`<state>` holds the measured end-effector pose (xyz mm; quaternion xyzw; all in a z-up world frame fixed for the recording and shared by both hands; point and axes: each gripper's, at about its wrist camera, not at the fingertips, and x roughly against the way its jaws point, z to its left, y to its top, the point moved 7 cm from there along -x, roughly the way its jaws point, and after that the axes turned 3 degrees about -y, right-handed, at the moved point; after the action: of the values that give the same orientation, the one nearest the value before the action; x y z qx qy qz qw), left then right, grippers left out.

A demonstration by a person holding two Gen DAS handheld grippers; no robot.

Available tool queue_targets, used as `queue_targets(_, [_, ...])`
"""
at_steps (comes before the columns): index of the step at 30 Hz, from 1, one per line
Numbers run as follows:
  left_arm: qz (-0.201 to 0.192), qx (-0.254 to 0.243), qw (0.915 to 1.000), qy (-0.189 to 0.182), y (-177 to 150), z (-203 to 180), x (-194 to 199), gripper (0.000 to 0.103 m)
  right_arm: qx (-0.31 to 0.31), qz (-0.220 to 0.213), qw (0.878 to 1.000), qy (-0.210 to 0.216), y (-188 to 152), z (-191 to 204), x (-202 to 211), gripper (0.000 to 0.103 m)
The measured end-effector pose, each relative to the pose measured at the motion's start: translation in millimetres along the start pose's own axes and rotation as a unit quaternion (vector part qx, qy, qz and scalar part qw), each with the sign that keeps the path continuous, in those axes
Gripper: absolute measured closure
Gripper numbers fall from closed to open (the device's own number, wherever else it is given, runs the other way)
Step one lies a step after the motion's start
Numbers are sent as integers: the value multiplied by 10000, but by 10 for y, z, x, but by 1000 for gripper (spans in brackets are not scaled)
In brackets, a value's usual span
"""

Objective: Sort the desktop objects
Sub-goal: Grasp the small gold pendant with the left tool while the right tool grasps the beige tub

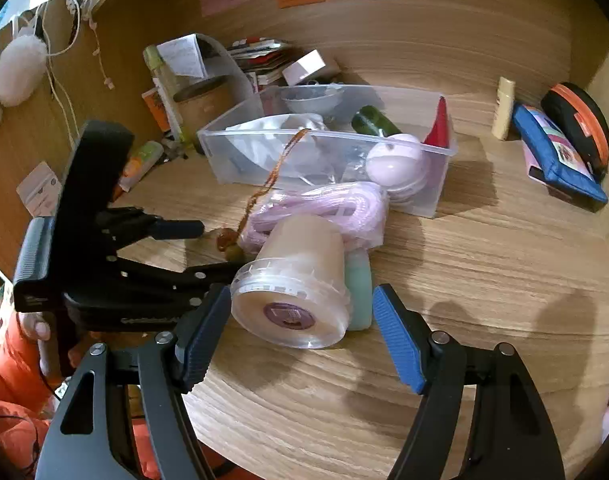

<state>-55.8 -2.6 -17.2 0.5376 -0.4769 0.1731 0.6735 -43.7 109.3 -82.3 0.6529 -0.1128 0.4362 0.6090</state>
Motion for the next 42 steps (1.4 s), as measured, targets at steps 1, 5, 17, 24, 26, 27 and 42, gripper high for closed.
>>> queue_targets(1, [-3,-13,10000,-17,2,-1,-2,39,-9,-2,10000,1,-6,-5,1,33])
queue_targets(5, [-50,-56,9999,-78,38,-21,-21,55,60,21,10000,54,-25,28,-31,31])
queue_targets(17, [-101,157,9994,-278,-4,119,73,75,162,448,9986,234,-90,252,-377,26])
queue_targets(24, [-78,166,9991,-378,62,107,26,45,-76,335,9989,318,-68,166,-332,37])
queue_targets(26, [-77,180,9989,-424,98,90,1,45,-184,327,9990,255,-66,118,-324,37])
queue_targets(27, [-86,190,9989,-410,120,84,-26,45,-288,336,9986,286,-65,94,-312,37])
queue_targets(42, [-178,466,9984,-259,187,266,-75,85,-332,-60,9987,377,204,61,-35,37])
